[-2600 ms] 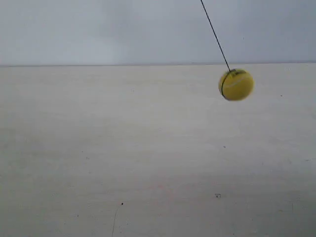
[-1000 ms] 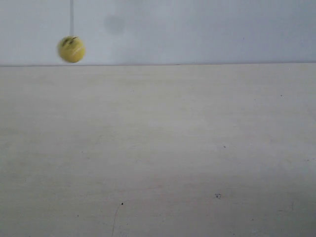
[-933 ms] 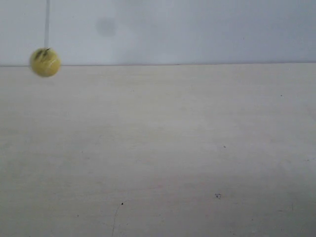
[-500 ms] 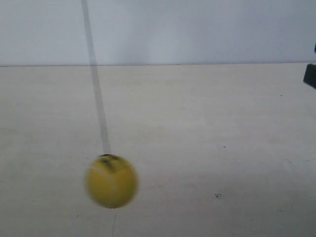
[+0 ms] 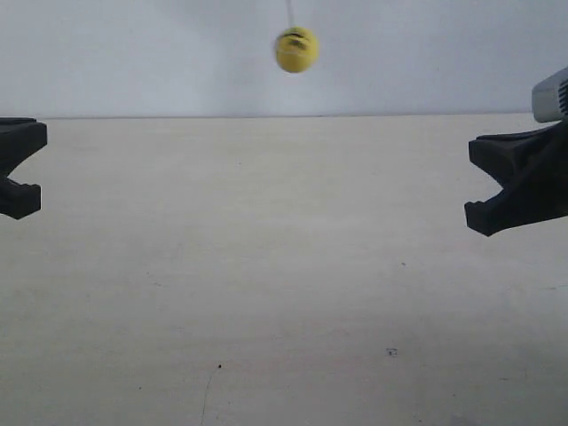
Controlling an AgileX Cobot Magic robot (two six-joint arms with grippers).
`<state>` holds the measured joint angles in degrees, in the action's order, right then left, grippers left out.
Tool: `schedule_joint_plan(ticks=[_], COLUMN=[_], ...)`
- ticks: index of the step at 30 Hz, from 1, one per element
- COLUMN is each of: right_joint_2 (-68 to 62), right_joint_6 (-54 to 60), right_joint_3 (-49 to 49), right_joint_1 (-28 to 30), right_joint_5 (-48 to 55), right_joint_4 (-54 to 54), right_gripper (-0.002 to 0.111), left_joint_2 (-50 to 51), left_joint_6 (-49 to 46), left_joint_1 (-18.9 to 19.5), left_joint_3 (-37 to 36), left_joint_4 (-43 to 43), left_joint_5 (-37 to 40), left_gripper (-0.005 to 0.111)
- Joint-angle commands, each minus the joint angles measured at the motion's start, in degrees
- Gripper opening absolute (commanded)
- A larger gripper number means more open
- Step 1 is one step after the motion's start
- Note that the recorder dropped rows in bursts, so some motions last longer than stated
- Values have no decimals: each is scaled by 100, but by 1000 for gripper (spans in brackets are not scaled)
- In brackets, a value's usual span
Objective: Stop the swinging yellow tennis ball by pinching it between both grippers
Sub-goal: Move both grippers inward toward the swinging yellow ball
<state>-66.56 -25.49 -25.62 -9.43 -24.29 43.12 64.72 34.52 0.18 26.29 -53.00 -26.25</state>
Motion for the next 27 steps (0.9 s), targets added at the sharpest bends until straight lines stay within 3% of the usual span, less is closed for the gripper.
schedule_joint_plan(ticks=[1, 5, 9, 15, 19, 27], right_joint_2=[-99, -99, -99, -99, -99, -298], right_joint_6=[-158, -827, -1623, -1740, -1751, -1750], right_joint_3=[28, 28, 28, 28, 28, 28], right_joint_1=[22, 22, 22, 22, 22, 22], right_joint_5=[-139, -267, -634, -719, -719, -824], right_joint_4=[241, 953, 1943, 2076, 2075, 2500], right_gripper=[0, 0, 0, 0, 0, 0], left_joint_2=[179, 299, 411, 507, 507, 601], left_joint_6=[84, 130, 810, 854, 965, 965], left_joint_1=[-7, -7, -7, -7, -7, -7], left_joint_3=[72, 72, 72, 72, 72, 72], left_joint_4=[-140, -257, -1197, -1296, -1824, -2070], left_joint_5=[-69, -69, -411, -607, -1093, -1038], left_gripper=[5, 5, 5, 5, 5, 5])
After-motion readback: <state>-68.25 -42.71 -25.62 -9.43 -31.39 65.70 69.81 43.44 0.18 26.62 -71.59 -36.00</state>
